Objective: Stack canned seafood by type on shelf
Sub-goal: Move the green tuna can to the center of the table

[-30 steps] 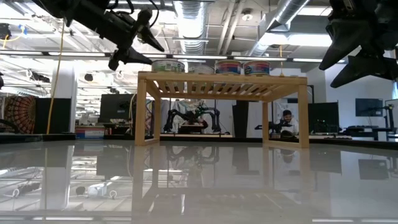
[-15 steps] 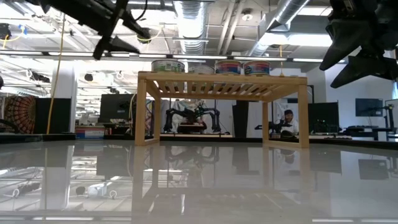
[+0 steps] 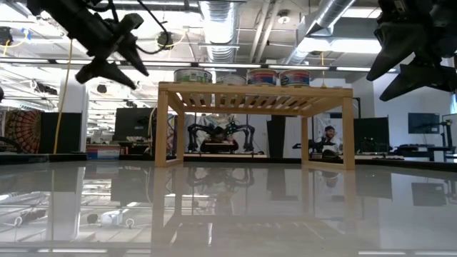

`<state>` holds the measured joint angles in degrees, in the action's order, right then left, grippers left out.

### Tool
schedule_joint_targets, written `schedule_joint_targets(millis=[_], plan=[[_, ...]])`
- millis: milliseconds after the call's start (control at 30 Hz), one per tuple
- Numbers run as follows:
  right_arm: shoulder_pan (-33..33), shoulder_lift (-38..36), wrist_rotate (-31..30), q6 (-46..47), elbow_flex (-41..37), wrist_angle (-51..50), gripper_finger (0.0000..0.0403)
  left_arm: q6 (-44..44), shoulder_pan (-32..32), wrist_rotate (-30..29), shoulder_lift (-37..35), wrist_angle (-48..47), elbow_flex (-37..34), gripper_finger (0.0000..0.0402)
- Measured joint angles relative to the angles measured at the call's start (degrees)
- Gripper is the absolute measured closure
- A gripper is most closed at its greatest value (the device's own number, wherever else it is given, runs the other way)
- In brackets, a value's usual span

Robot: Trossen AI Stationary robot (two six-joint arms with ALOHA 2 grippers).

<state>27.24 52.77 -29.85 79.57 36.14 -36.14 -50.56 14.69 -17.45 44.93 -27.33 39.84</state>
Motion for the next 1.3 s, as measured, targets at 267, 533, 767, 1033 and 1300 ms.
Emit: schedule_joint_targets(millis=[267, 533, 767, 1033, 1300], plan=[[-0.02, 0.05, -0.07, 0.55, -0.02, 0.00, 0.0159, -2.11, -8.94, 2.21, 2.54, -15.92, 5.27, 0.0229], [-0.02, 0.05, -0.29, 1.42, 0.00, -0.10, 0.0159, -11.31, -23.36, 2.07, 9.95, -23.56, 9.94, 0.0230], [-0.02, 0.09, -0.44, 1.46, 0.00, -0.23, 0.0159, -20.75, -36.96, 3.65, 20.40, -29.09, 15.49, 0.0230], [-0.02, 0.09, -0.44, 0.98, 0.00, -1.34, 0.0159, -34.95, -51.33, 7.16, 29.79, -32.90, 22.76, 0.0230], [-0.02, 0.09, -0.44, 0.92, 0.00, -3.39, 0.0159, -52.90, -60.60, 17.32, 40.28, -32.77, 29.35, 0.0230]])
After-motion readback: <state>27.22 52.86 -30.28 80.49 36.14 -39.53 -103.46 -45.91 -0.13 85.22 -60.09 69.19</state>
